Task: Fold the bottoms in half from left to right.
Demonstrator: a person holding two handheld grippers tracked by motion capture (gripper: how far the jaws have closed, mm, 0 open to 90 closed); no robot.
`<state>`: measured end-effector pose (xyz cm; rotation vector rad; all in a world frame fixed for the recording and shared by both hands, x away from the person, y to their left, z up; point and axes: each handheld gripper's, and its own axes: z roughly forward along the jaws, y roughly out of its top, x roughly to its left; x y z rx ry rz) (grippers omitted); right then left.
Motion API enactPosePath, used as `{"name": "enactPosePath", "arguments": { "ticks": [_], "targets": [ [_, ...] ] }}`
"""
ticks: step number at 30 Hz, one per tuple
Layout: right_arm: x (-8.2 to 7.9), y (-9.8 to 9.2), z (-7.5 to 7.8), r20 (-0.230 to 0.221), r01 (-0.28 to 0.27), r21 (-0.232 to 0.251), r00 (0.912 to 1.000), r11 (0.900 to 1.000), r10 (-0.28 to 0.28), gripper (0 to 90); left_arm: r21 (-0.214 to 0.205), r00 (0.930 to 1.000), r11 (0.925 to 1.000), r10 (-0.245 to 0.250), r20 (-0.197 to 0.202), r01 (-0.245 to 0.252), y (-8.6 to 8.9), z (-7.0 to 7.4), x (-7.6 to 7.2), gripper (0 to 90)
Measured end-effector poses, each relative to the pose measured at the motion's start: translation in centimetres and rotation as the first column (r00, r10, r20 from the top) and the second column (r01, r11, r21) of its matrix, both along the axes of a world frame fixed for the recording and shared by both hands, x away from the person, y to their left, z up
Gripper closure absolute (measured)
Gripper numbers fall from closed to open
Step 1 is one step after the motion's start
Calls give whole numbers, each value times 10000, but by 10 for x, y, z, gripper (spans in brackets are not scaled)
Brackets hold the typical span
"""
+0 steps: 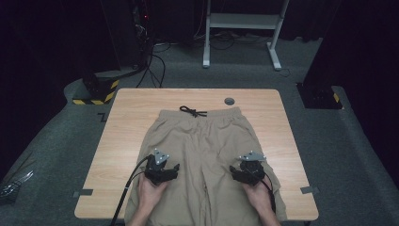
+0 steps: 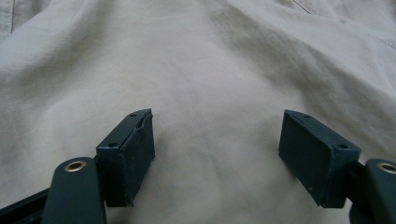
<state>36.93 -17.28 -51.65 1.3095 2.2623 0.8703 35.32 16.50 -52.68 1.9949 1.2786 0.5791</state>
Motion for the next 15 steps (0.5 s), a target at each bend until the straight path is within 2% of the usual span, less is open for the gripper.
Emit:
{"name": "enactPosePath", "arguments": {
  "ticks": [4,5,10,13,15],
  "targets": [
    [-16,-3,-1,75,-35,34,10000,10000,35,373,-5,10000,10000,18,-5,-18,-2,0,-12,267],
    [-16,-3,-1,75,-35,34,10000,10000,35,373,-15,10000,10000,-1,23,1,-3,0,-15,267],
    [-32,-7,-1,87,-105,38,9999,9999,105,367,9,9997,9997,-231,13,231,-8,0,-33,264],
    [-37,-9,-1,82,-165,33,9998,9999,164,366,-1,9996,9996,-282,-4,282,-10,0,-38,252],
    [-37,-10,0,32,-203,13,9998,9998,203,362,-246,9992,9990,-366,-185,362,-10,1,-38,246]
  ]
}}
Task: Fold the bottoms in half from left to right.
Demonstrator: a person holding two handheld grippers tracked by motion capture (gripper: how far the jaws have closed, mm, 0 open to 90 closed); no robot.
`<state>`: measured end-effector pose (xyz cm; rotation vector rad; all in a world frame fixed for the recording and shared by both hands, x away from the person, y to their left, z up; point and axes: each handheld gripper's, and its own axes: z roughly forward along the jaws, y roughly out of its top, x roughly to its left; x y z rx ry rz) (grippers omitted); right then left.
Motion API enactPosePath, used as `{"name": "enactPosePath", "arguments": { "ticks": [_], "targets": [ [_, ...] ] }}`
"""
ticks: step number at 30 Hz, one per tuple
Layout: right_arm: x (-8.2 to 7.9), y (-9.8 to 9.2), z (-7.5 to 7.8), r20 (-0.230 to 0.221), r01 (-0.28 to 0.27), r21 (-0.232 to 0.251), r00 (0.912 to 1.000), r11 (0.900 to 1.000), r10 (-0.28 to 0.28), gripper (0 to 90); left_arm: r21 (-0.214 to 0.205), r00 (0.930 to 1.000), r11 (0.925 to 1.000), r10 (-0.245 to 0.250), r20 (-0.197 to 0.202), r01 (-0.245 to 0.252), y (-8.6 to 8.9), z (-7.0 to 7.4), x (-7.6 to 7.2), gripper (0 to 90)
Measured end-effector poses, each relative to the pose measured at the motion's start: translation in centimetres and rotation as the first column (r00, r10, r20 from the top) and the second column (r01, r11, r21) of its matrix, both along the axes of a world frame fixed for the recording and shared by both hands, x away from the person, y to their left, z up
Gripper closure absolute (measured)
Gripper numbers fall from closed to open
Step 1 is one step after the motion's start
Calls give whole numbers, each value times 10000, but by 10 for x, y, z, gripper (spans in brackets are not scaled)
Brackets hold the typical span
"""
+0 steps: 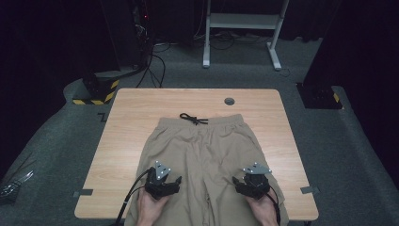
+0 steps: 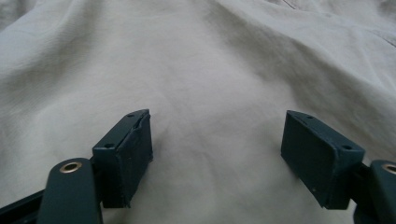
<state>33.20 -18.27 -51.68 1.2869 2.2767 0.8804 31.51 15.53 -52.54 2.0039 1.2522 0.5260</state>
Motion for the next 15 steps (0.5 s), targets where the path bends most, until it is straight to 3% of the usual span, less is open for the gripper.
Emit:
{"name": "enactPosePath", "arguments": {
  "ticks": [2,3,7,9,10,13,15],
  "targets": [
    [3,1,2,-119,-32,102,9999,9999,33,358,-456,9995,9988,-164,-270,152,3,4,5,265],
    [9,2,7,-146,-44,426,9999,9991,50,358,-538,9995,9984,-166,-260,152,4,7,9,267],
    [19,7,16,242,-20,542,9997,9985,7,362,-289,9998,9995,-137,112,140,5,23,28,267],
    [36,13,22,360,106,830,9993,9965,-136,366,-182,9998,9998,-88,172,91,6,27,39,268],
    [36,13,22,360,106,830,9993,9965,-136,366,-112,9998,9999,-49,203,51,7,29,46,268],
    [57,18,24,337,296,1155,9989,9929,-337,370,217,9993,9995,211,310,-218,8,27,66,274],
    [69,22,23,354,465,1036,9981,9935,-504,370,458,9991,9985,277,320,-291,8,24,79,276]
  ]
}}
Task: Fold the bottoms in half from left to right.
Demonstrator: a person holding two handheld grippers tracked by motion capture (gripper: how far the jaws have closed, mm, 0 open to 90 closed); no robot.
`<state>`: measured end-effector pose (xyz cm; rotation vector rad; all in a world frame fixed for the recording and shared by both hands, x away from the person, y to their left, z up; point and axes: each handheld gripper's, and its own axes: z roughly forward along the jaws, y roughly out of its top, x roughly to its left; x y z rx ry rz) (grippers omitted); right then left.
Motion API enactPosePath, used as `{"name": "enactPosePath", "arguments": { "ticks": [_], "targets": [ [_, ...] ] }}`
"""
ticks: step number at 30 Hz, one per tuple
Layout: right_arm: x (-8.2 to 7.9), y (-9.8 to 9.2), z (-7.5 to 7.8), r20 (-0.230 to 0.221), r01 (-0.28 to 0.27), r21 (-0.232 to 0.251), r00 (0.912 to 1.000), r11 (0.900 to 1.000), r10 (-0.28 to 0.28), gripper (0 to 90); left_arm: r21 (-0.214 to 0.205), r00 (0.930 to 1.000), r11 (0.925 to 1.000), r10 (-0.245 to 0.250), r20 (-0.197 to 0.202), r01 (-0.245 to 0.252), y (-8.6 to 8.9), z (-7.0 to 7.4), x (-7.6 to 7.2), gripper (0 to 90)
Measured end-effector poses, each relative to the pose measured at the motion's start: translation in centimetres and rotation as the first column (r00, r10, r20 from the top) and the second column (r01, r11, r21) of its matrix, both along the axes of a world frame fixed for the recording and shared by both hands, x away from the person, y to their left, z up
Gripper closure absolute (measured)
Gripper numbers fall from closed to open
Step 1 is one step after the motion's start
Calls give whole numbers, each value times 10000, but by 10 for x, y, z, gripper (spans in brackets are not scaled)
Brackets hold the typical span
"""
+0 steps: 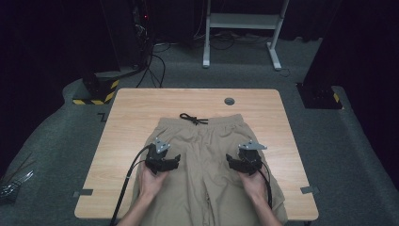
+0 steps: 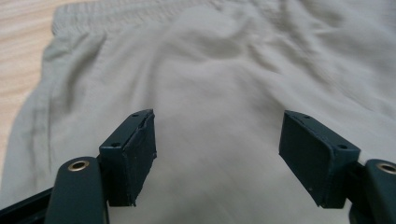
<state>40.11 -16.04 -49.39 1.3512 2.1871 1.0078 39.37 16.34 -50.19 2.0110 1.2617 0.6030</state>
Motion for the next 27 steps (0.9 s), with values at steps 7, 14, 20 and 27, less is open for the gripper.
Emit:
{"name": "enactPosePath", "arguments": {
  "ticks": [7,14,20,27],
  "targets": [
    [26,11,-13,-271,262,-396,9993,9989,-273,371,619,9997,9981,3,-246,12,-5,-16,16,281],
    [19,14,-24,-315,-125,-854,9995,9963,99,352,-135,9998,9999,8,-189,-10,-2,-23,2,284],
    [-5,5,-27,-55,-277,-697,9996,9972,273,352,-213,9996,9997,-152,-221,147,-7,-24,-27,275],
    [-33,-8,-28,-3,-493,-707,9988,9963,494,350,-331,9951,9966,-779,-617,759,-11,-19,-45,291]
  ]
}}
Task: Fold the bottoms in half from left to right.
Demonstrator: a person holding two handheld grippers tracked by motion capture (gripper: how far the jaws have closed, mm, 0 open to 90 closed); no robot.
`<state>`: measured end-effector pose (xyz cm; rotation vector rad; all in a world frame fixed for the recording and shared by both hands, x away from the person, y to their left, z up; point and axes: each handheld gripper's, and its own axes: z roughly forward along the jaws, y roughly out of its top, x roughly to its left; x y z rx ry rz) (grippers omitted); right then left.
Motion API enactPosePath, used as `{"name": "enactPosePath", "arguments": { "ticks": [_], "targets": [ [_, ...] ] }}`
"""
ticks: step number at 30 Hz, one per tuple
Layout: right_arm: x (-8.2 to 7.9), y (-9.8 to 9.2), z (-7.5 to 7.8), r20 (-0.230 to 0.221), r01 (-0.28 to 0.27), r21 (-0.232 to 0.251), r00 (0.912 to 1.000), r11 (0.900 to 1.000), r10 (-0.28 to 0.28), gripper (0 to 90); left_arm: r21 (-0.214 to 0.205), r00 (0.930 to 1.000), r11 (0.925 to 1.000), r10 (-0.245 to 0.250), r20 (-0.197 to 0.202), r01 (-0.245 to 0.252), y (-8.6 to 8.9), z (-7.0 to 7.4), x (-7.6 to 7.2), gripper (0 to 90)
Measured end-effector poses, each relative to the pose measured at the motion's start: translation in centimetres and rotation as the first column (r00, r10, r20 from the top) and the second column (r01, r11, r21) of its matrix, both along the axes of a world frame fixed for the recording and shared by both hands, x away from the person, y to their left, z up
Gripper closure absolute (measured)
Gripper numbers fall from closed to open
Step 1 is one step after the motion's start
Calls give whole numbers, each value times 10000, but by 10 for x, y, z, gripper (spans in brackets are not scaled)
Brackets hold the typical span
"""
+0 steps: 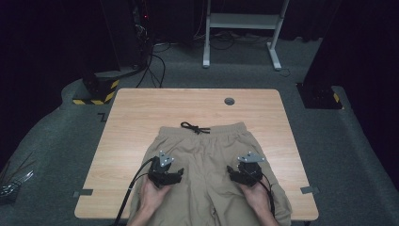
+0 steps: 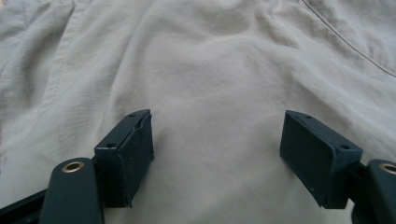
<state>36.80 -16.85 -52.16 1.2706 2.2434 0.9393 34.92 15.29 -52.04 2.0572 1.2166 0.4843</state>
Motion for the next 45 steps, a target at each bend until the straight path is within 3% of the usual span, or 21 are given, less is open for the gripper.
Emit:
{"name": "enactPosePath", "arguments": {
  "ticks": [5,10,19,24,28,30,37,38,42,45],
  "targets": [
    [-9,-4,-1,89,-123,-35,9999,9999,123,349,-160,9999,9998,86,123,-84,5,8,8,317],
    [-9,-4,-1,99,-100,-12,9999,9999,100,347,-379,9977,9970,674,91,-670,17,17,34,310],
    [-9,-5,-1,120,-163,2,9998,9999,163,345,7,9877,9887,1499,441,-1501,47,26,76,295],
    [-9,-5,-1,123,-171,-6,9998,9999,171,345,127,9835,9838,1782,315,-1787,58,23,92,312],
    [-9,-5,-1,125,-174,-7,9998,9998,174,345,-15,9810,9816,1911,349,-1911,63,19,97,326],
    [-9,-5,-1,128,-175,-7,9998,9998,175,345,-57,9806,9806,1958,81,-1957,63,16,99,316],
    [-9,-5,-1,131,-175,-7,9998,9998,175,345,379,9818,9827,1832,-495,-1815,59,3,103,307],
    [-9,-5,-1,129,-176,-6,9998,9998,176,345,442,9836,9835,1771,-354,-1755,58,3,102,304],
    [-9,-5,-1,129,-175,-6,9998,9998,175,345,392,9885,9882,1492,-258,-1482,56,3,100,386],
    [-8,-5,-1,133,-210,-2,9997,9998,210,338,297,9925,9923,1206,-199,-1200,54,4,99,547]
  ]
}}
